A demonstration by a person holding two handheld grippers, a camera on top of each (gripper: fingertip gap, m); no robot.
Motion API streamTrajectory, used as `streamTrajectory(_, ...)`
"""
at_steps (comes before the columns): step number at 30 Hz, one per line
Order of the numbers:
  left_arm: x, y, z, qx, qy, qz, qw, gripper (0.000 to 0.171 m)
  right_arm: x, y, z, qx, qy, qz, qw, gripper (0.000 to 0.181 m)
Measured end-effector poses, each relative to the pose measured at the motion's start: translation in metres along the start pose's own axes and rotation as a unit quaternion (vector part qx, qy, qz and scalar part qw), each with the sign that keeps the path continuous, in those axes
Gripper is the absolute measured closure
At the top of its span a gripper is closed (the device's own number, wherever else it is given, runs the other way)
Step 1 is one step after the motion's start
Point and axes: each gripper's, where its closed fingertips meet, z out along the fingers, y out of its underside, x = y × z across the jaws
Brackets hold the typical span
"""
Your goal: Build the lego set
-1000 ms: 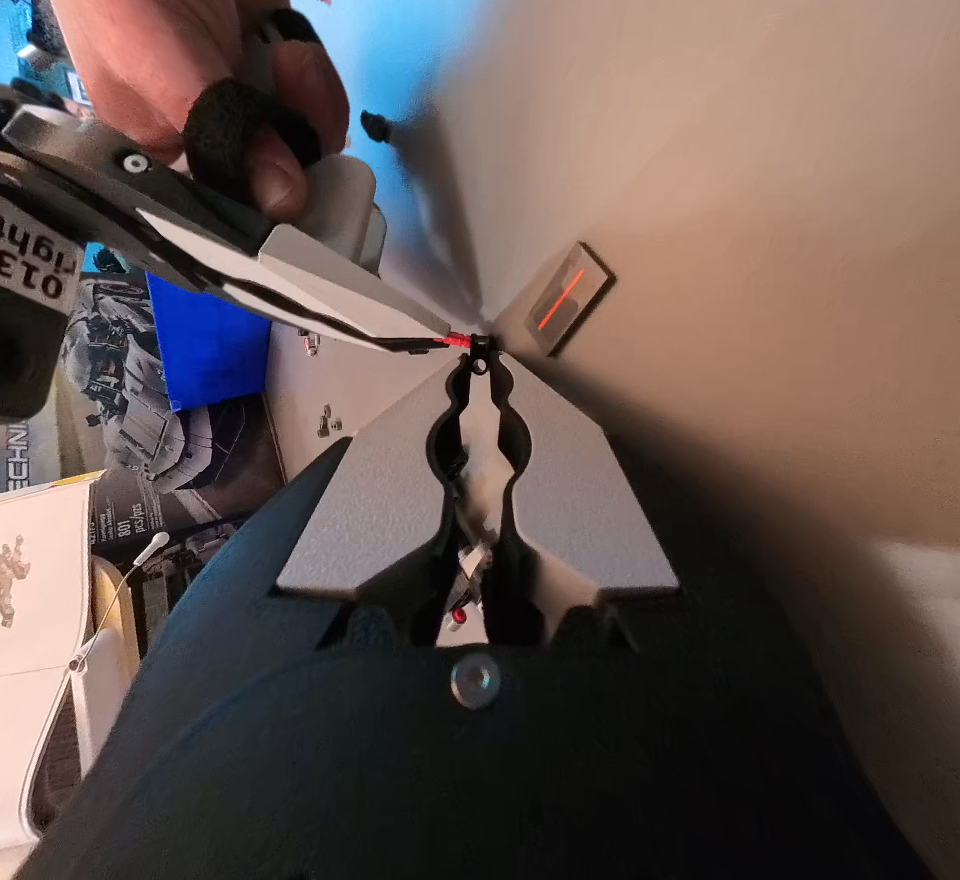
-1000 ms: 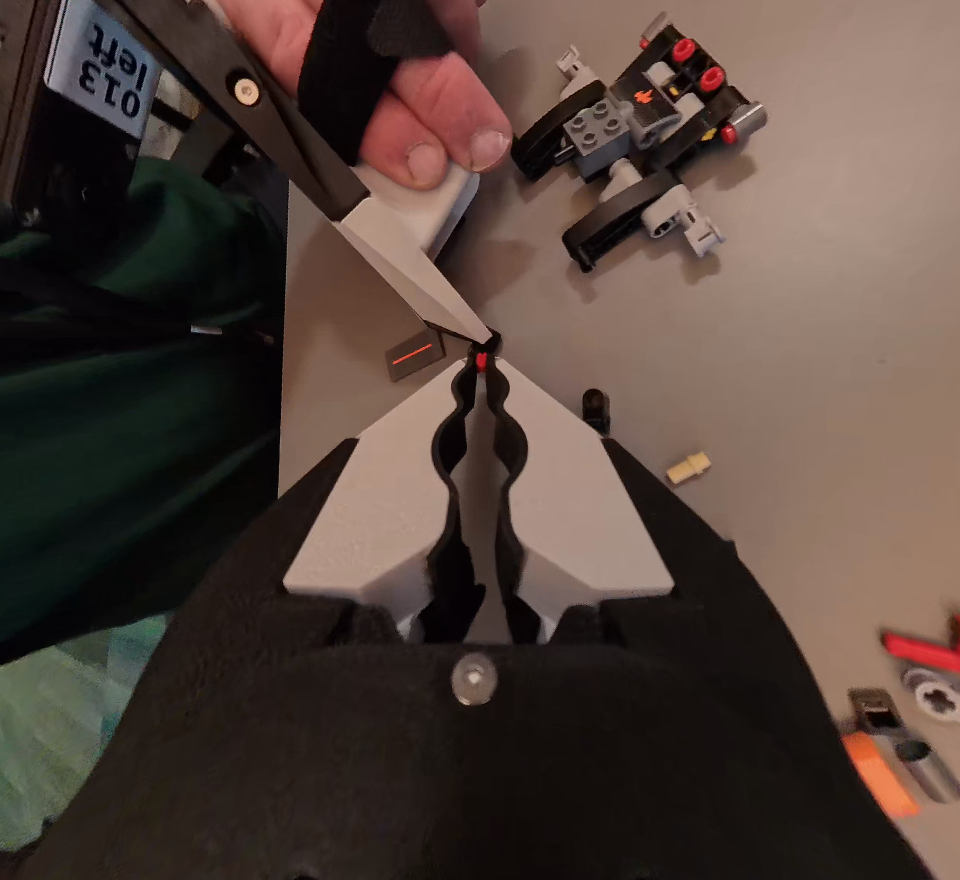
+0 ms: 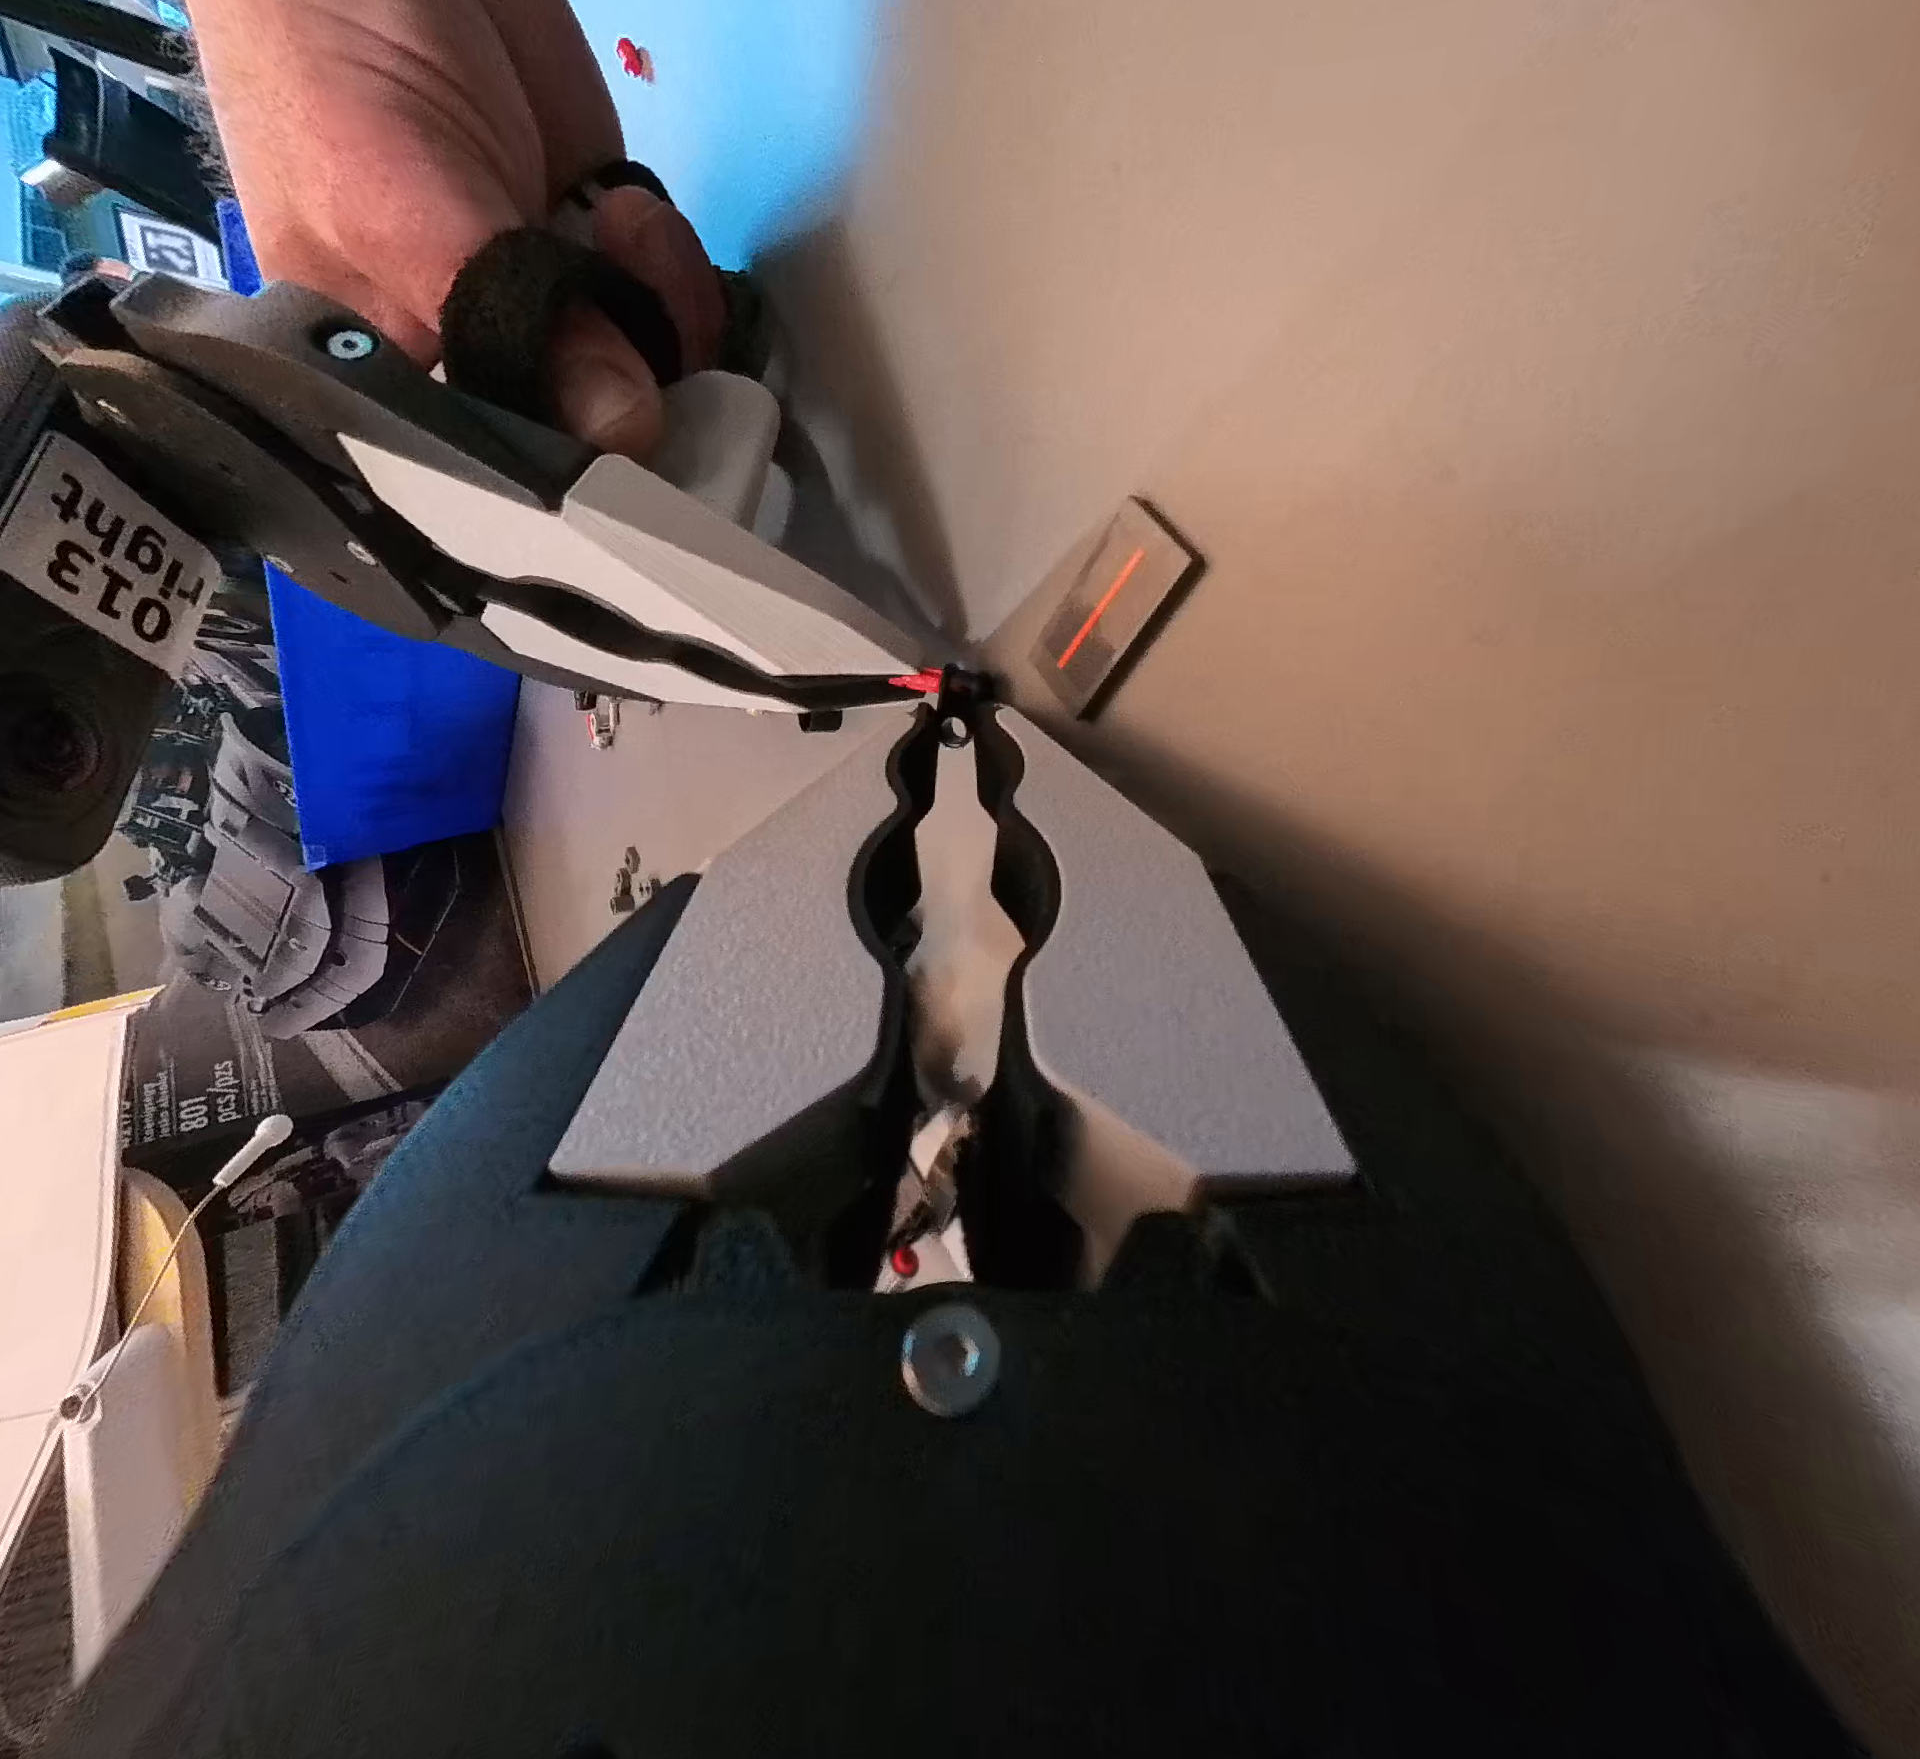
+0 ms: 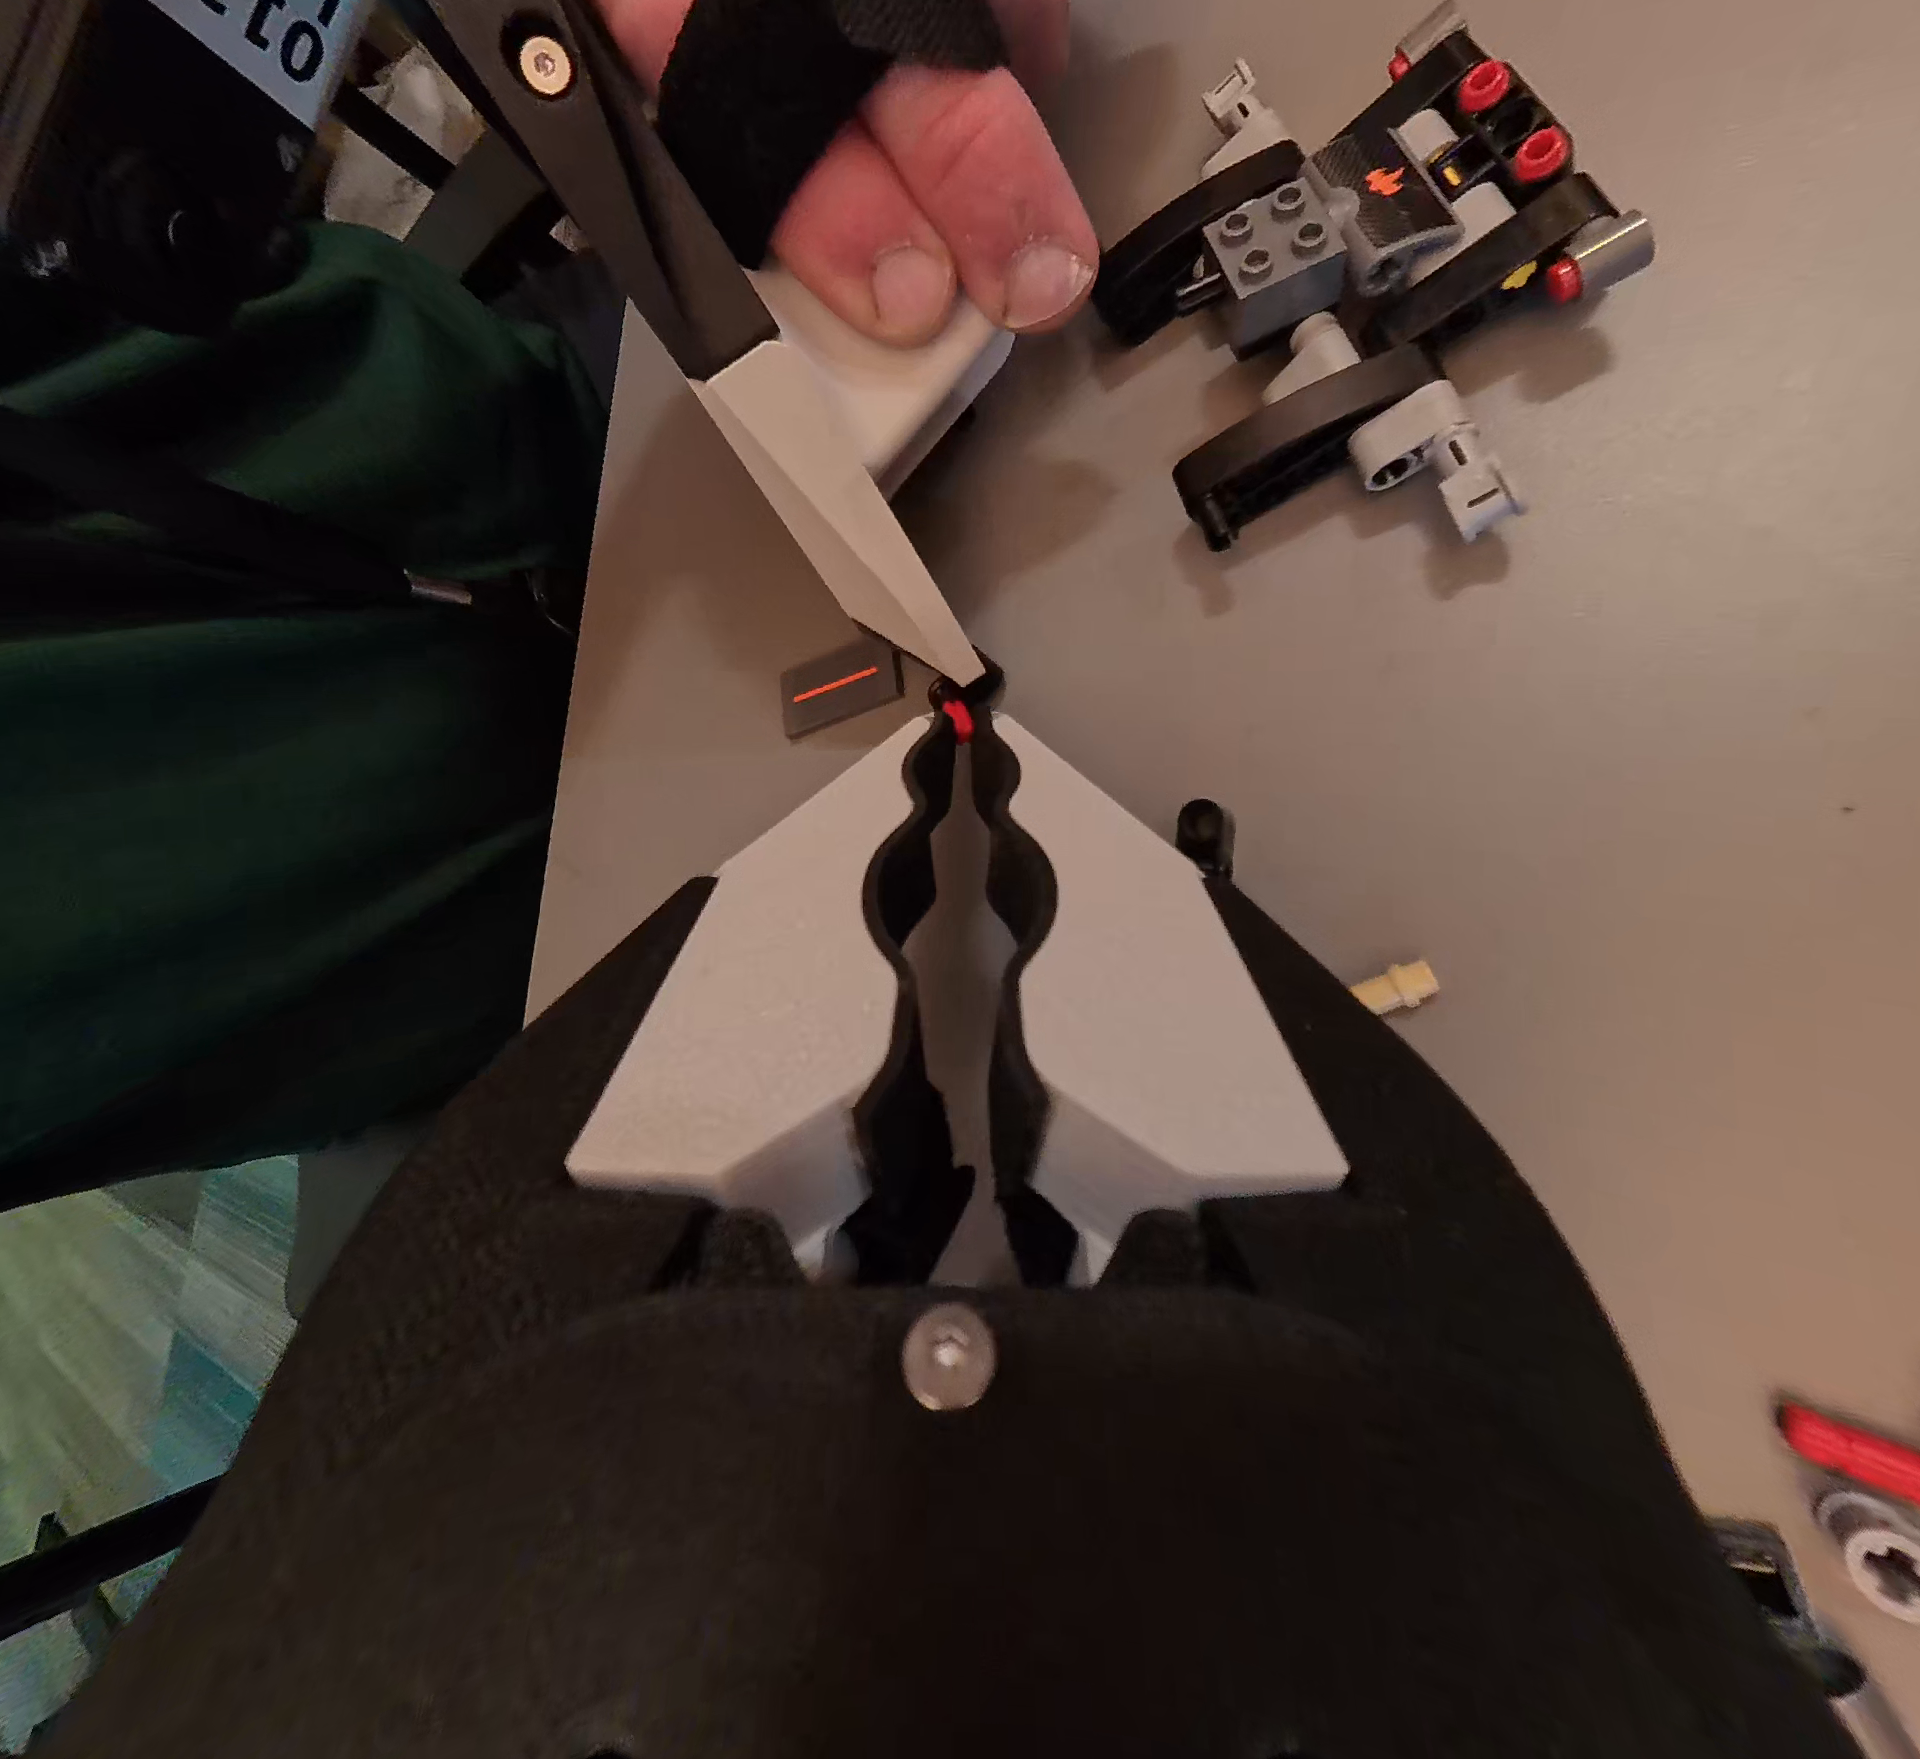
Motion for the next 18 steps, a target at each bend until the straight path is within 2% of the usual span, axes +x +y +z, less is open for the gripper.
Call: streamTrajectory(18, 0.0004, -0.0001, 0.0002, -0.011, 0.017, -0.028, 0.999, 0.166, 0.0008, 0.0023, 0.0019, -0.03, 0.032, -0.037, 0.998, 0.179)
